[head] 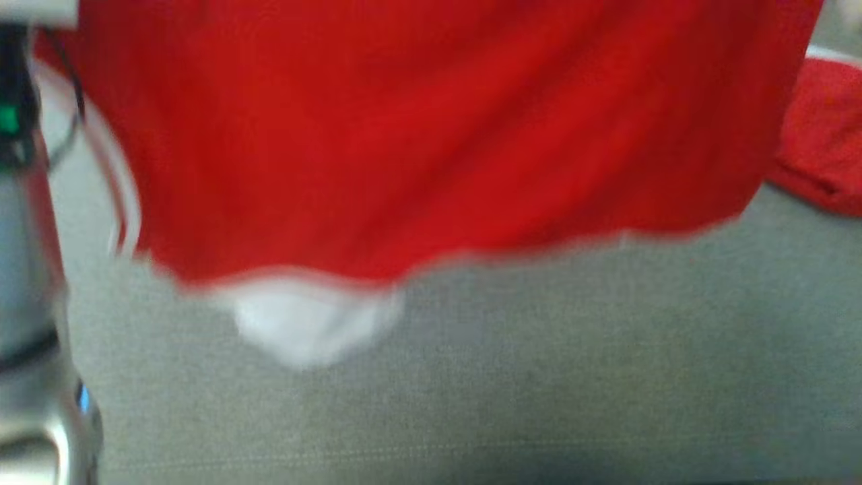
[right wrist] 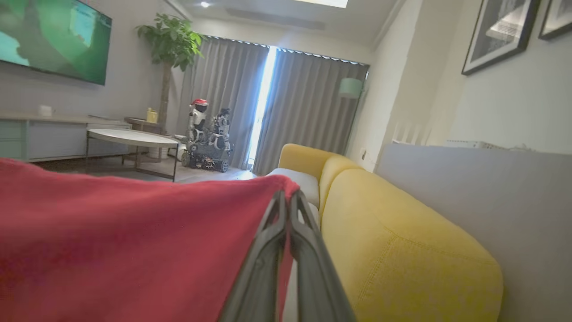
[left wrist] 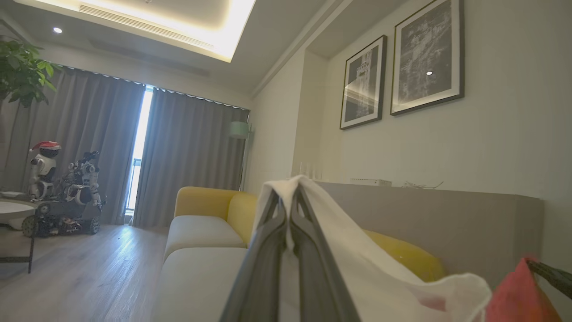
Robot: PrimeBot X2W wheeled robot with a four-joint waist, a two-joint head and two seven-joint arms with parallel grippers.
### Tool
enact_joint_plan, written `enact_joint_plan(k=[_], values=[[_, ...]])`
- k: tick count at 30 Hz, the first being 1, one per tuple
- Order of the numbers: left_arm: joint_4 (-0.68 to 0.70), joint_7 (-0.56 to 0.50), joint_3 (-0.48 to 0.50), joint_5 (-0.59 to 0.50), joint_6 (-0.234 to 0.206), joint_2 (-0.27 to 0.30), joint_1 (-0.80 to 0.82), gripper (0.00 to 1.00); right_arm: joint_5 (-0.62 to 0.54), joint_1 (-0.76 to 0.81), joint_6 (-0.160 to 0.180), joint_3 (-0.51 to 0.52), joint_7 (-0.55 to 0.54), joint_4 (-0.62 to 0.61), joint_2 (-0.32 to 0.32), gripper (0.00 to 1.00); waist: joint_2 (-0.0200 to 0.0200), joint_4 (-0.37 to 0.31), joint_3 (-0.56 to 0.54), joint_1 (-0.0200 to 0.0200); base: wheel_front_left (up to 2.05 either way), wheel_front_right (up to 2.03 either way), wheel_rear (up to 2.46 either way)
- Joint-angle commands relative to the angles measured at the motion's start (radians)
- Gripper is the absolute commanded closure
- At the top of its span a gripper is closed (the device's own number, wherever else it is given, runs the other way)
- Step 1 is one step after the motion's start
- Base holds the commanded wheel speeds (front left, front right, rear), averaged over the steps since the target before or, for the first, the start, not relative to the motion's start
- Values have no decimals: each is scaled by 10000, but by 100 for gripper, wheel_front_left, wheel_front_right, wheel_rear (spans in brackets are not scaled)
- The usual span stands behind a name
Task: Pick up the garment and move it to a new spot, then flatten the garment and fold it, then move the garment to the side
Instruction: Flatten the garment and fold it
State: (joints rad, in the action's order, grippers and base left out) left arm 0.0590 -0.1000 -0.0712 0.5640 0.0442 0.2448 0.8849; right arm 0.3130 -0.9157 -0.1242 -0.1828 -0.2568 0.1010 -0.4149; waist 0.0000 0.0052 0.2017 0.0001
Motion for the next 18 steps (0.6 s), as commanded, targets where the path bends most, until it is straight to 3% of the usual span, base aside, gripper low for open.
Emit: enact_joint_plan(k=[1,7,13,18], values=[[-669,444,156,-312,186,400,1236,100,-178,-1343,-65,-81,24,436,348,100,0,68,1071,-1,0,0,0],[-3696,2670,296,-798,230,41,4035,100,-1473,-4304,-65,-157,1681,3529,1092,100,0,168,1588,-1,0,0,0],[-4994,3340,-24,-880,519,-283,4919,100,-1930,-4968,-65,-108,3111,5470,1472,100,0,306,1470,-1,0,0,0],[-5312,3564,-155,-947,627,-614,4150,100,-1540,-4416,-65,-195,3894,6820,1685,100,0,427,1308,-1,0,0,0]])
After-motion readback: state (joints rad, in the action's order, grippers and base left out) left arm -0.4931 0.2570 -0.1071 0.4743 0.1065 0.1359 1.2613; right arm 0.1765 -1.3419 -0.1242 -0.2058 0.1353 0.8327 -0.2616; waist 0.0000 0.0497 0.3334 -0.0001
